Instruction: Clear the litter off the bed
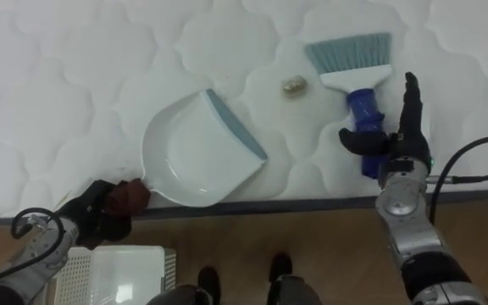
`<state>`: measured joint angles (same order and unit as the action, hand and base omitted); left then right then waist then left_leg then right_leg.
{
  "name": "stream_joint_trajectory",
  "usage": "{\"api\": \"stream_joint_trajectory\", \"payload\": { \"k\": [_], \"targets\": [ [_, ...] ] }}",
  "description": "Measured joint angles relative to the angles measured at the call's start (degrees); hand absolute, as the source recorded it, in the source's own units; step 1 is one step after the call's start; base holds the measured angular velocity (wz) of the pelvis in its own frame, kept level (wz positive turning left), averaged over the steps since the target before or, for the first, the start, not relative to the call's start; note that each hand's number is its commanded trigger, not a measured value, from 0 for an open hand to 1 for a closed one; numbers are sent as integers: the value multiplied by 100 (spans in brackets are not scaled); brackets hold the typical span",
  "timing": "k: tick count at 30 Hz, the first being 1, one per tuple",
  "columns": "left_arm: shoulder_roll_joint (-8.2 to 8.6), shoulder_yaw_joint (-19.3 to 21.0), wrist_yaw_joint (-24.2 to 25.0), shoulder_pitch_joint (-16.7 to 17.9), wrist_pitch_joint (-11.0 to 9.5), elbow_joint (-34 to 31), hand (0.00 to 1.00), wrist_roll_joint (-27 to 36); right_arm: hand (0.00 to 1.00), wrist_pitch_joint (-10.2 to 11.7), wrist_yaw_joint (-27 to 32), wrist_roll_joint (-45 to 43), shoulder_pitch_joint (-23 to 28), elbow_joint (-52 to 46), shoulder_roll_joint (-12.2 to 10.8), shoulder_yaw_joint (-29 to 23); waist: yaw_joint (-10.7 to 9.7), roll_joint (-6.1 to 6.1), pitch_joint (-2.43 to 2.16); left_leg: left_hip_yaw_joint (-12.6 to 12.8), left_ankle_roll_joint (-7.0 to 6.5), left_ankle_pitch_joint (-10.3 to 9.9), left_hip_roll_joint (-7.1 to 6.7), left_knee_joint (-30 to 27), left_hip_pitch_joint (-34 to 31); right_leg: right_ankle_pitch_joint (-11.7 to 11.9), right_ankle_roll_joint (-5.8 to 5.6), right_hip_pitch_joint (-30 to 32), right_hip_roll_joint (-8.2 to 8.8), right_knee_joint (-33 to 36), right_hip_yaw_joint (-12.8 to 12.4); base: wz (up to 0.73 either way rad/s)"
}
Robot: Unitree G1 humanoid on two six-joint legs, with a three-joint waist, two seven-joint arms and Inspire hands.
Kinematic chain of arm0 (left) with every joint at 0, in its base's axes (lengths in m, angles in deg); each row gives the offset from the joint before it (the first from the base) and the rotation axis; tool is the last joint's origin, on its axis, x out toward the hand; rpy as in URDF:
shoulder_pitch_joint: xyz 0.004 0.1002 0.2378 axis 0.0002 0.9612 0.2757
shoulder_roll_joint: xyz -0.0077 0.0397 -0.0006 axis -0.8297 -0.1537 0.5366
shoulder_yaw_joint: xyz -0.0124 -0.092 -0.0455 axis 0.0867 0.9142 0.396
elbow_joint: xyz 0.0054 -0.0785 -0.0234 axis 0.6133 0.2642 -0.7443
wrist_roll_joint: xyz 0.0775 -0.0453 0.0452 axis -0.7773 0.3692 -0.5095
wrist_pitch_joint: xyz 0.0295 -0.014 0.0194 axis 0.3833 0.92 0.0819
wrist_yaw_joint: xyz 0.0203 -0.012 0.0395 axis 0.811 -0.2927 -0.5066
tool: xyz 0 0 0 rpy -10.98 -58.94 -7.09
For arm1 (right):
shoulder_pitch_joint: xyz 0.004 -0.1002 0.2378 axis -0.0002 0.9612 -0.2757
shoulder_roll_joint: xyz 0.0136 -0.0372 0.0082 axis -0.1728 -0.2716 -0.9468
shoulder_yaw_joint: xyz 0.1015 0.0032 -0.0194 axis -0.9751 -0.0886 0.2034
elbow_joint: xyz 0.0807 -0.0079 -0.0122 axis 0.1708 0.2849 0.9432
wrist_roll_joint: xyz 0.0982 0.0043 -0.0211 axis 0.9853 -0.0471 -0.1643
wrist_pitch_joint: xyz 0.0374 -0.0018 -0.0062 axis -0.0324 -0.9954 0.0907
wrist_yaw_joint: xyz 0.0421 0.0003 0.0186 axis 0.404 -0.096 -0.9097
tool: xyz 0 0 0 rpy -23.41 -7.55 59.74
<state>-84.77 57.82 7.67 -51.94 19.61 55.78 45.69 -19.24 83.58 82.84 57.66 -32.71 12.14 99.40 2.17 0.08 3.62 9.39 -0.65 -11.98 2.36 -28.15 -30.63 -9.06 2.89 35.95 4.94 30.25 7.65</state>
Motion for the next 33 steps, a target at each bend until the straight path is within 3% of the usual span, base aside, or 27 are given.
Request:
{"api": "stream_joint_trajectory", "payload": {
  "k": [9, 15, 25, 33],
  "targets": [
    [1, -126, 1, -160, -11, -16, 100, 8, 0, -188, -324, 222, -74, 405, 13, 238, 157, 27, 8, -16, -6, -74, 40, -168, -184, -4, 22, 133, 8, 79, 63, 1],
    [-6, -310, 0, -167, -2, -55, 100, 232, 0, -185, -373, 374, -424, 1030, 44, 263, 125, 107, 7, -96, -13, -82, 27, -169, -222, -3, 20, 116, 38, 72, 164, 5],
    [-8, -512, 34, -198, 99, -69, 100, 436, 0, -186, -773, 744, -720, 1760, 107, 270, 113, 103, 10, -111, -15, -81, -9, -183, -181, -56, 1, 82, 100, 130, 198, 4],
    [-6, -676, 111, -302, 220, -70, 100, 449, 0, -398, -1047, 828, -880, 2007, 257, 432, 140, 133, 35, -181, -36, -100, 35, -218, -160, -62, -3, -58, 94, 30, 324, 5]
  ]
}}
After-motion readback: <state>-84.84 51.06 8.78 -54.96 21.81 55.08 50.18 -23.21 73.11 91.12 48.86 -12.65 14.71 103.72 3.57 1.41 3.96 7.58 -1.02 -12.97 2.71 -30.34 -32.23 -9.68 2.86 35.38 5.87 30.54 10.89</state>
